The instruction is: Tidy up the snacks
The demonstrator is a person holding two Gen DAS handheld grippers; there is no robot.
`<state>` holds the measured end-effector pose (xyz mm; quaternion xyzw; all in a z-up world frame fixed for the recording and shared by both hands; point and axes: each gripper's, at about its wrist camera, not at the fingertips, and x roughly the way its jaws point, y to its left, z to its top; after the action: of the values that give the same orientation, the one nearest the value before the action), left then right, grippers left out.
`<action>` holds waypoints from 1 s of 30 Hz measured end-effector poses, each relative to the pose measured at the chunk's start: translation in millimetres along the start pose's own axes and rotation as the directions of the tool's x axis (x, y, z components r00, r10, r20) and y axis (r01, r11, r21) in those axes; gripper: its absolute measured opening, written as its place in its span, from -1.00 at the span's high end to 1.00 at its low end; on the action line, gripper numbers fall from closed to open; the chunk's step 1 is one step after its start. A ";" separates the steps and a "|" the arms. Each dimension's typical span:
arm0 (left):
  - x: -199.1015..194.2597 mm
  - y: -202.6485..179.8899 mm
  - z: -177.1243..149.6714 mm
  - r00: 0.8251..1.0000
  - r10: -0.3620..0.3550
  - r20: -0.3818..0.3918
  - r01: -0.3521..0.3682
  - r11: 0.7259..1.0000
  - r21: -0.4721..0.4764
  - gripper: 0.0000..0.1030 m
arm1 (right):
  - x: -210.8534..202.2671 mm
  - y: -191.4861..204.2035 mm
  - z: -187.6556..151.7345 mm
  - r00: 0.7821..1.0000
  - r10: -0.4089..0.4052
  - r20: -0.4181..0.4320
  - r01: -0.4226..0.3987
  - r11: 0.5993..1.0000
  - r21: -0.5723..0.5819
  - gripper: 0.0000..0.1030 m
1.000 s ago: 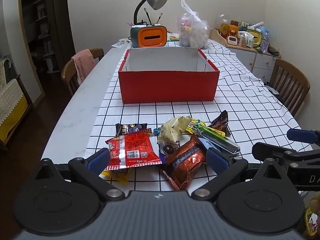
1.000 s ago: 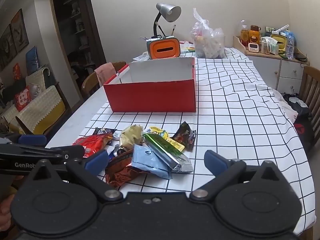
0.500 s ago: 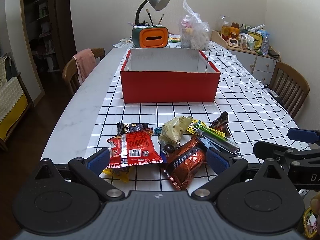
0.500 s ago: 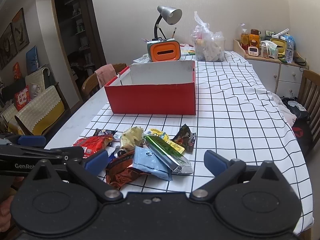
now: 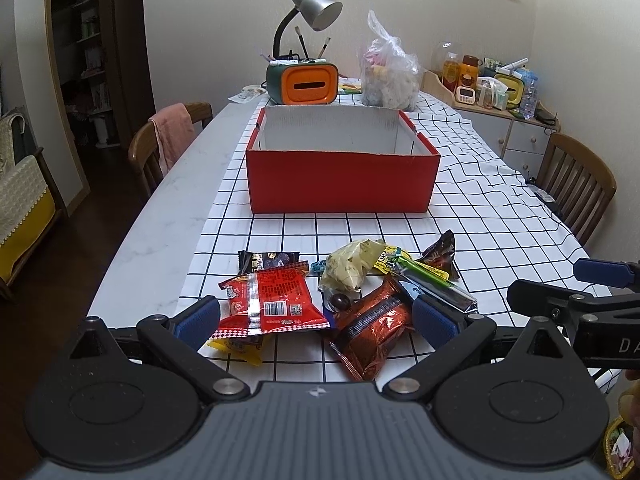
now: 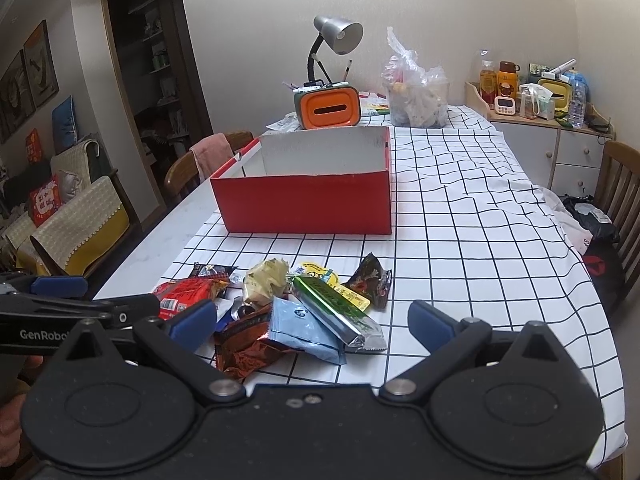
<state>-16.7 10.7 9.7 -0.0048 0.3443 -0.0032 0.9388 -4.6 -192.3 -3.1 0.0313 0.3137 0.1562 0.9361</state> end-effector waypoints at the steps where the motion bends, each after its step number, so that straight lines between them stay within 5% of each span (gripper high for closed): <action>1: -0.7 -0.1 -0.1 1.000 0.000 0.001 0.000 1.000 0.000 -1.00 | -0.2 0.1 -0.1 1.000 -0.001 0.001 0.001 1.000 -0.001 -0.98; 30: 3.2 -1.4 2.6 1.000 0.001 0.002 -0.001 1.000 0.011 -1.00 | 0.5 2.6 1.7 0.999 0.029 0.014 -0.029 0.999 -0.018 -0.98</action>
<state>-12.6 9.2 9.6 0.0004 0.3436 -0.0045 0.9391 -4.0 -189.7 -1.6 0.0286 0.3051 0.1723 0.9362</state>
